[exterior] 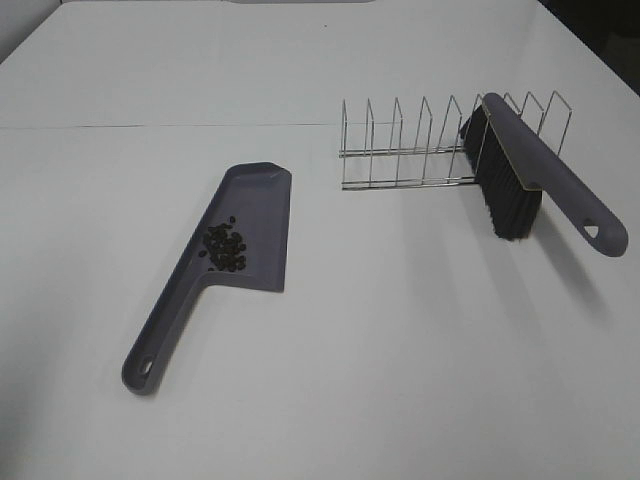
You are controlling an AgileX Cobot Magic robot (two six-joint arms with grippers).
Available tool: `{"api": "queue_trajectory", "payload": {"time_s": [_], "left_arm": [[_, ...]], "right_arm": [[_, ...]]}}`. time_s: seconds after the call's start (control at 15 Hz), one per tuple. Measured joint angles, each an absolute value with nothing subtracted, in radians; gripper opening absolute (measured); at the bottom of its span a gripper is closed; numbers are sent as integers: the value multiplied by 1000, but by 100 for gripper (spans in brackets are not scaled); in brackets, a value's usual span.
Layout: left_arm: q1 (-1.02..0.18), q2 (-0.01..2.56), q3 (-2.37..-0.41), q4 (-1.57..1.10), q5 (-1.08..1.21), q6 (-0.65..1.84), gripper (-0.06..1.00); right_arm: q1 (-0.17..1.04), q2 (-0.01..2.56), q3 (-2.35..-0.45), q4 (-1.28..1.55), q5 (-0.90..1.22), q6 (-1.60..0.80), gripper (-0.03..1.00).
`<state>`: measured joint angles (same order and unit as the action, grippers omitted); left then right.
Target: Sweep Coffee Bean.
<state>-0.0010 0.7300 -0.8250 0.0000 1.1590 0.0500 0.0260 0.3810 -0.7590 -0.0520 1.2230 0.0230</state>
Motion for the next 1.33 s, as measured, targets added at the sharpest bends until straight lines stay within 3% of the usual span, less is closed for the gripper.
{"api": "queue_trajectory", "payload": {"time_s": [0.4,0.73,1.33], "left_arm": [[-1,315,-756,129,1201,0,67],[-1,39,-652,128,1222,-10,67],[2,-7,-553,-17,1162,55,67]], "right_arm": [[26,32,-587,-53,1226,11,58],[26,-6,-508,-41,1227,11,58],[26,-6,-457,47,1124,-15,58]]}}
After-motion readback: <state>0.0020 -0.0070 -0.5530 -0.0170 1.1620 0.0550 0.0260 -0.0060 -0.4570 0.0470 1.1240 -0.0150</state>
